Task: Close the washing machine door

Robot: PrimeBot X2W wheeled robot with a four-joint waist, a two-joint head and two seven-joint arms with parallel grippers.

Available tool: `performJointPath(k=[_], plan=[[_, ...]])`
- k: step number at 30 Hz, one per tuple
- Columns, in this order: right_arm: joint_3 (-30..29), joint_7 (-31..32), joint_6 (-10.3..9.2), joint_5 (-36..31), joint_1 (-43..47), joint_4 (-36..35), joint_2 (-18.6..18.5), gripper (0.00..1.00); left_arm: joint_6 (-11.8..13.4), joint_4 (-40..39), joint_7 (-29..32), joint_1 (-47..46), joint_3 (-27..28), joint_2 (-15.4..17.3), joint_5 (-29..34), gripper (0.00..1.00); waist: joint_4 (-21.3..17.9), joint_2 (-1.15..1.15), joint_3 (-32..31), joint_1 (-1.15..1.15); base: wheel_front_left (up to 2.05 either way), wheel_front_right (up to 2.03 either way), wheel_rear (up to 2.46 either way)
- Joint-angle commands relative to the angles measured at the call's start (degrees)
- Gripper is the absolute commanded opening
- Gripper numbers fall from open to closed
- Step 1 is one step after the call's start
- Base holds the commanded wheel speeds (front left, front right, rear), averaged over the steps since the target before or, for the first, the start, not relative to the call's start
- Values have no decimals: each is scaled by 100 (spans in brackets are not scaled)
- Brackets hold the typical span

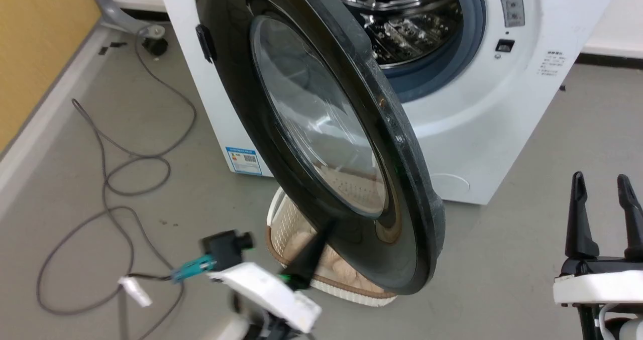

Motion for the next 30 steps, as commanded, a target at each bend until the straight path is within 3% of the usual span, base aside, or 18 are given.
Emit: performJointPath(k=[1, 3, 4, 5, 6, 7, 9, 10, 11, 16, 20, 24, 30], plan=[[-19, -26, 5, -7, 77, -42, 18, 100, -26, 168, -308, -133, -48, 138, 296, 0, 32, 0, -76, 0, 0, 0, 0], [-46, -26, 5, -46, 84, -100, 18, 98, -23, 514, -622, -222, -30, 266, 818, 0, 57, 0, -142, 0, 0, 0, 0], [-63, -26, 5, -65, 80, -140, 18, 59, 49, 666, -707, -270, 52, 295, 1117, 0, 71, 0, -174, 0, 0, 0, 0], [-83, -26, 5, -88, 72, -185, 18, 29, 162, 772, -749, -313, 137, 309, 1425, 0, 85, 0, -203, 0, 0, 0, 0], [-106, -26, 5, -108, 63, -231, 18, 9, 338, 821, -769, -355, 297, 313, 1776, 0, 101, 0, -231, 0, 0, 0, 0], [-129, -26, 5, -121, 52, -279, 18, 0, 563, 750, -775, -376, 619, 274, 2180, 0, 122, 0, -253, 0, 0, 0, 0], [-142, -26, 5, -148, 18, -385, 18, 0, 939, 500, -778, -298, 1077, 241, 3127, 0, 149, 0, -300, 0, 0, 0, 0], [-139, -26, 5, -161, -2, -445, 18, 0, 1118, 343, -779, -214, 1290, 211, 3560, 45, 162, 0, -321, 0, 0, 0, 0], [-130, -26, 5, -175, -23, -508, 18, 0, 1247, 186, -779, -115, 1460, 184, 3946, 100, 175, 0, -343, 0, 0, 0, 0], [-45, -26, 5, -244, -185, -878, 18, 0, 1667, -365, -780, 411, 2127, 116, 5244, 100, 249, 0, -436, 0, 0, 0, 0], [78, -26, 5, -224, -367, -1216, 18, 0, 1900, -595, -781, 816, 2490, 88, 5824, 100, 326, 0, -494, 0, 0, 0, 0], [289, -26, 5, 0, -569, -1562, 18, 0, 1976, -778, -781, 1163, 2708, 48, 6186, 100, 428, 0, -526, 0, 0, 0, 0], [885, -26, 5, 230, -841, -2126, 18, 0, 1884, -895, -781, 1521, 2943, -87, 6406, 100, 589, 0, -534, 0, 0, 0, 0]])
